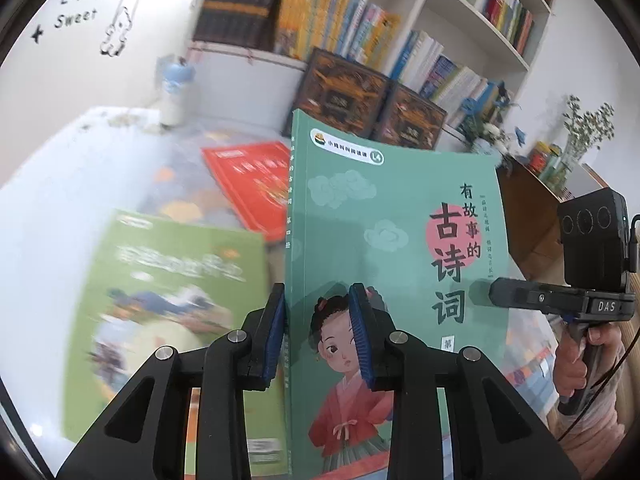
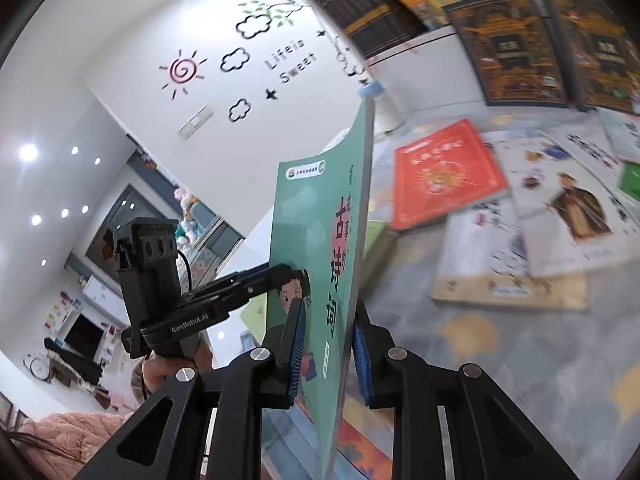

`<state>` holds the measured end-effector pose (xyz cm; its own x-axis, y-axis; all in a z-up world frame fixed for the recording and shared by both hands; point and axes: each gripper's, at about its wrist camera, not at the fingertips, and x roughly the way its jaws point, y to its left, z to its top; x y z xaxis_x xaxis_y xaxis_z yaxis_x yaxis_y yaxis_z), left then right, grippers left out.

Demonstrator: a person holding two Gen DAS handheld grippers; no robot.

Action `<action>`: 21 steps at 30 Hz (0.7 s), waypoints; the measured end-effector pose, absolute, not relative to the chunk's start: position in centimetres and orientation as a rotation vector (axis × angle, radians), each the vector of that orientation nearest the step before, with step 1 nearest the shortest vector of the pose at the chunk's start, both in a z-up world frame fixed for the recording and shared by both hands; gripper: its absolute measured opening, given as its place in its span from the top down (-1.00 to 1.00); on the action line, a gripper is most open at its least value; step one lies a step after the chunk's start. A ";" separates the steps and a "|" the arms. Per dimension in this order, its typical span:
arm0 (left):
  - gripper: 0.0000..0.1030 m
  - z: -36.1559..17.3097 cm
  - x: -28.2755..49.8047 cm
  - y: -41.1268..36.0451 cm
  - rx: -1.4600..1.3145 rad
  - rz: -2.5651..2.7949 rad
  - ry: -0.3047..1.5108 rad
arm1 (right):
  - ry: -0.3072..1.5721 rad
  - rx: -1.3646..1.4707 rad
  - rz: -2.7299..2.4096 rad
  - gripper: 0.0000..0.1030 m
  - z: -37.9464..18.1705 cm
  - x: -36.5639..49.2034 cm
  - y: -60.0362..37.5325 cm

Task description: Organize books

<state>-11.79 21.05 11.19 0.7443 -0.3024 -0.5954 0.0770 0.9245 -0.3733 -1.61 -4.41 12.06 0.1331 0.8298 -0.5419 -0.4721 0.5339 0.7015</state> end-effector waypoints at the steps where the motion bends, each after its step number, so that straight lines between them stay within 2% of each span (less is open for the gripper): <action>1: 0.47 11.4 -11.9 21.6 -0.337 -0.205 0.698 | 1.065 0.395 0.991 0.56 12.3 -1.4 -3.4; 11: 0.45 12.6 -12.1 28.2 -0.341 -0.075 0.661 | 1.127 0.378 1.086 0.56 10.8 0.4 4.3; 21: 0.45 10.1 -11.5 32.0 -0.386 -0.021 0.688 | 1.214 0.350 1.107 0.56 7.6 1.5 9.6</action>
